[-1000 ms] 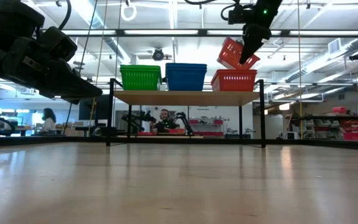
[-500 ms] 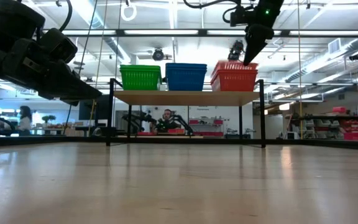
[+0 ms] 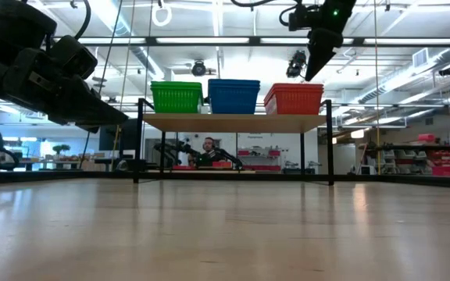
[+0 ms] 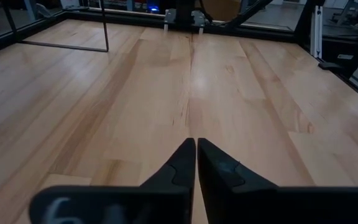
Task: Stack baskets on shelf by color
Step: Return to Home Position
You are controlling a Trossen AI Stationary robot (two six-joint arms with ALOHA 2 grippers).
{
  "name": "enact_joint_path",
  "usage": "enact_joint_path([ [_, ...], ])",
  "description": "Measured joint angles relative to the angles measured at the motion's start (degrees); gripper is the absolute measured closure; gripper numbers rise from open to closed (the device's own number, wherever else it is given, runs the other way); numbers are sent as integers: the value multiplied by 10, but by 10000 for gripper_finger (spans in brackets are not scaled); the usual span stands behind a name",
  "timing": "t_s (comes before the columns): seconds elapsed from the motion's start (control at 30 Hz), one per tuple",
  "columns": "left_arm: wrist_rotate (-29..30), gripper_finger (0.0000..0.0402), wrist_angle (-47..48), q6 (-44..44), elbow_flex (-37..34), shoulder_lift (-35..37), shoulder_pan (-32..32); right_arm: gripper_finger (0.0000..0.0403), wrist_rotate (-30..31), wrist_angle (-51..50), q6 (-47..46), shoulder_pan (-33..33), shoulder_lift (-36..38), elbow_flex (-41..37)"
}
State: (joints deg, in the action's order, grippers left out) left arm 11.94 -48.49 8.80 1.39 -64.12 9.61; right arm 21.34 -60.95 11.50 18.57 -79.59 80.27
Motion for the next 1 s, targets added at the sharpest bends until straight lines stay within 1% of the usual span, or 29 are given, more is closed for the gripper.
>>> enact_joint_path([
  [0.13,0,374,0,0,0,0,0,245,-3,0,-27,-9,0,0],
  [0.2,0,373,-2,0,0,0,0,245,-15,1,-44,-16,4,0],
  [0.27,6,374,-19,-4,0,0,0,245,-21,15,-55,-25,16,0],
  [0.4,14,385,-90,11,0,1,-2,252,-21,50,-74,-32,67,0],
  [0.5,10,395,-98,3,0,10,-2,258,-34,66,-98,-32,120,-9],
  [0.57,8,397,-90,-2,0,20,-6,261,-58,96,-108,-32,165,-42],
  [0.63,9,395,-81,-3,0,30,-13,262,-82,133,-117,-32,213,-90],
  [0.7,7,394,-77,-5,0,41,-21,262,-82,166,-135,-32,264,-145],
  [0.83,-27,397,-51,-10,0,69,-49,264,-64,208,-175,-32,357,-243],
  [0.93,-46,398,-6,-10,7,92,-73,273,-65,233,-191,-32,413,-304],
  [1.0,-47,396,40,-10,19,108,-85,282,-65,255,-198,-36,444,-339],
])
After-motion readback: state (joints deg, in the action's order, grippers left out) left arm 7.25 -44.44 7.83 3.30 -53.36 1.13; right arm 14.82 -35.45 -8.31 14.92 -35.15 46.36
